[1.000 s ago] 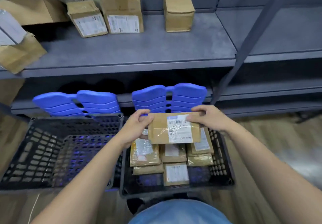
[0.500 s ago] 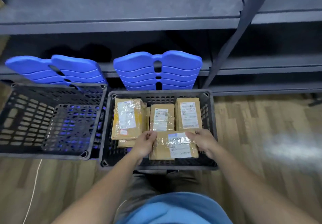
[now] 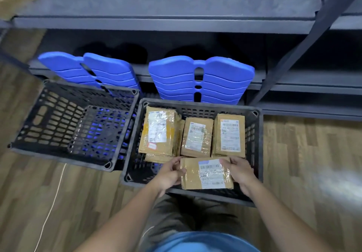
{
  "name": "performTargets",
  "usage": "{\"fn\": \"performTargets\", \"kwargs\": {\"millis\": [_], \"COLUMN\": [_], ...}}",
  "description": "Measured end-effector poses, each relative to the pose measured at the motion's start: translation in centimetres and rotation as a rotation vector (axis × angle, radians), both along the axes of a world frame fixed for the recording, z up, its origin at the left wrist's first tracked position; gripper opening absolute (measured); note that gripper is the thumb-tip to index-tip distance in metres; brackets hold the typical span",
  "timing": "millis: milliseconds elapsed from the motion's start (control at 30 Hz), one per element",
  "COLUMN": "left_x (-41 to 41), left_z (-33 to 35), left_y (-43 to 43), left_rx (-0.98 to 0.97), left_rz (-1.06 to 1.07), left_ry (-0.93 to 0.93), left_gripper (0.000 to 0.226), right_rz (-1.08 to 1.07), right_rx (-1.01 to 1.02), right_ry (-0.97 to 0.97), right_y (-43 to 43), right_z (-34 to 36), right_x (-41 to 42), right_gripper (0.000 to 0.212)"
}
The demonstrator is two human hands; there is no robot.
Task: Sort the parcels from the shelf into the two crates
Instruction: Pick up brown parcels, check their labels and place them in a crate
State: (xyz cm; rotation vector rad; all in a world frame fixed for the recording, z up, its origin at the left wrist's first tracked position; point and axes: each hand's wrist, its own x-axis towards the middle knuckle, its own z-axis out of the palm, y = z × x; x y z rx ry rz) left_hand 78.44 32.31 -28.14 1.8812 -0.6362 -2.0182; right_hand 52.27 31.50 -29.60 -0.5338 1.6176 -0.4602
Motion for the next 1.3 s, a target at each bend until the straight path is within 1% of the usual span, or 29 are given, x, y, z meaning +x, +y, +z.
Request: {"fn": "performTargets", "kwargs": {"millis": [67, 133, 267, 300, 433, 500, 533, 600, 633, 700, 767, 800, 867, 933, 1000, 1033, 1100, 1167, 1200, 1233, 1300], "left_x": [0.1, 0.6, 3.5, 4.4, 7.2, 8.2, 8.7, 9.7, 10.1, 10.6, 10.2, 10.0, 9.5, 9.7, 10.1, 10.4, 10.8, 10.9, 11.1, 11.3, 12.0], "left_z": [0.2, 0.7, 0.4, 0.3, 0.6, 0.5, 0.2, -0.5, -0.7, -0.9, -0.6, -0.4, -0.1, -0.4, -1.0, -1.0, -0.7, -0.5, -0.6, -0.9, -1.4], "left_y": [-0.1, -0.4, -0.9, -1.1, -2.1, -2.4, -2.6, -2.7, -2.6, -2.1, -1.4, -0.9, -0.4, -0.9, -2.0, -2.6, -3.9, -4.5, -4.6, -4.5, -4.2], "left_rx": [-0.006, -0.034, -0.048, -0.046, -0.018, -0.009, -0.024, -0.055, -0.069, -0.079, -0.121, -0.18, -0.337, -0.381, -0.37, -0.355, -0.325, -0.346, -0.363, -0.377, -0.43], "left_rz": [-0.001, -0.034, -0.109, -0.131, -0.206, -0.265, -0.319, -0.462, -0.518, -0.626, -0.821, -0.943, -1.166, -1.313, -1.44, -1.505, -1.661, -1.82, -1.886, -1.947, -2.087], "left_ry": [-0.022, -0.089, -0.199, -0.218, -0.281, -0.356, -0.434, -0.678, -0.794, -0.911, -1.003, -1.07, -1.164, -1.14, -1.069, -1.048, -1.005, -0.967, -0.966, -0.975, -1.019], "left_gripper": [0.048, 0.042, 0.041, 0.04, 0.033, 0.03, 0.028, 0.023, 0.024, 0.04, 0.063, 0.066, 0.058, 0.051, 0.048, 0.047, 0.043, 0.042, 0.043, 0.043, 0.042], "right_rz": [0.006, 0.032, 0.068, 0.083, 0.191, 0.22, 0.231, 0.239, 0.238, 0.234, 0.212, 0.194, 0.162, 0.157, 0.158, 0.167, 0.191, 0.229, 0.261, 0.324, 0.532], "right_rx": [0.015, 0.046, 0.077, 0.059, -0.013, -0.003, 0.005, 0.027, 0.032, 0.035, 0.045, 0.061, 0.098, 0.132, 0.154, 0.146, 0.119, 0.087, 0.073, 0.059, -0.021], "right_ry": [-0.029, -0.041, -0.056, -0.058, -0.008, 0.016, 0.014, -0.02, -0.026, -0.003, 0.053, 0.07, 0.055, 0.029, 0.048, 0.065, 0.103, 0.155, 0.184, 0.217, 0.365], "right_y": [-0.1, -0.1, 0.1, 0.1, -0.3, -0.3, -0.3, -0.2, -0.2, -0.5, -1.0, -1.3, -1.7, -1.8, -1.6, -1.3, -0.5, -0.7, -1.0, -1.3, -1.7], "right_z": [-0.2, -0.8, -2.1, -2.4, -2.5, -3.3, -3.5, -4.6, -4.8, -5.2, -5.7, -5.8, -6.8, -7.6, -8.9, -9.9, -13.9, -14.8, -13.7, -12.3, -9.4], "right_x": [0.4, 0.9, 3.9, 4.8, 8.6, 10.0, 10.7, 12.4, 13.5, 15.5, 17.1, 17.6, 17.9, 18.0, 17.7, 17.5, 16.6, 16.4, 16.6, 16.9, 17.4], "right_gripper": [0.011, 0.015, 0.034, 0.035, 0.022, 0.017, 0.017, 0.011, 0.011, 0.017, 0.021, 0.024, 0.027, 0.035, 0.058, 0.073, 0.099, 0.112, 0.112, 0.102, 0.072]}}
